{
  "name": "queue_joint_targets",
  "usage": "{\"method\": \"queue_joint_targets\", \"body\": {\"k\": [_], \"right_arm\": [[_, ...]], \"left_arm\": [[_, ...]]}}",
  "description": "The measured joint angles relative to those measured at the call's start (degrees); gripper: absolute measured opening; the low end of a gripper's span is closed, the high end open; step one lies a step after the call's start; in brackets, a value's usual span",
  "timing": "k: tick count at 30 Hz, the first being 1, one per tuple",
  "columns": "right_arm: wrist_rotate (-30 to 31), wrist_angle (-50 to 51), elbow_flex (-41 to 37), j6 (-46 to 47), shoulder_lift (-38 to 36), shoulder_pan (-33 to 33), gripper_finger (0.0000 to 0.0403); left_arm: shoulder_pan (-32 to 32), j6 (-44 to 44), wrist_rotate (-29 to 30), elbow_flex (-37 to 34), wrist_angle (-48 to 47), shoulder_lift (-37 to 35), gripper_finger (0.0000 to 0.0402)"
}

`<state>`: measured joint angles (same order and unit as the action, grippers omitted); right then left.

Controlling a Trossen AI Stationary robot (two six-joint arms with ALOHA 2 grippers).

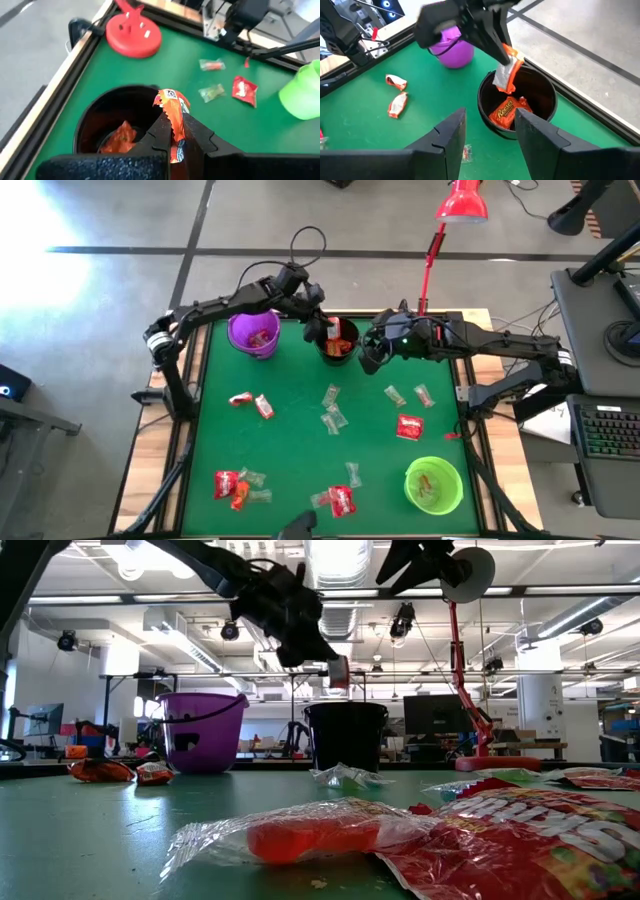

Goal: Sort candy
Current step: Put the orange candy into the black bucket

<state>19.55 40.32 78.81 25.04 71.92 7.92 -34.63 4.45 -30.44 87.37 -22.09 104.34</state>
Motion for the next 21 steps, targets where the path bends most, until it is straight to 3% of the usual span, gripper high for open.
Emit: {"method": "queue_joint_targets", "body": {"k": [11, 21], "right_arm": [[0.00, 0.20, 0.00, -2.47, -0.35, 1.14, 0.0160], [0.00, 0.44, 0.00, -2.56, -0.35, 1.14, 0.0164]], "left_arm": [[-0.13, -0.36, 0.14, -0.02, -0.44, 5.39, 0.0006], [-0.09, 0.94, 0.12, -0.02, -0.46, 5.57, 0.0022]]}}
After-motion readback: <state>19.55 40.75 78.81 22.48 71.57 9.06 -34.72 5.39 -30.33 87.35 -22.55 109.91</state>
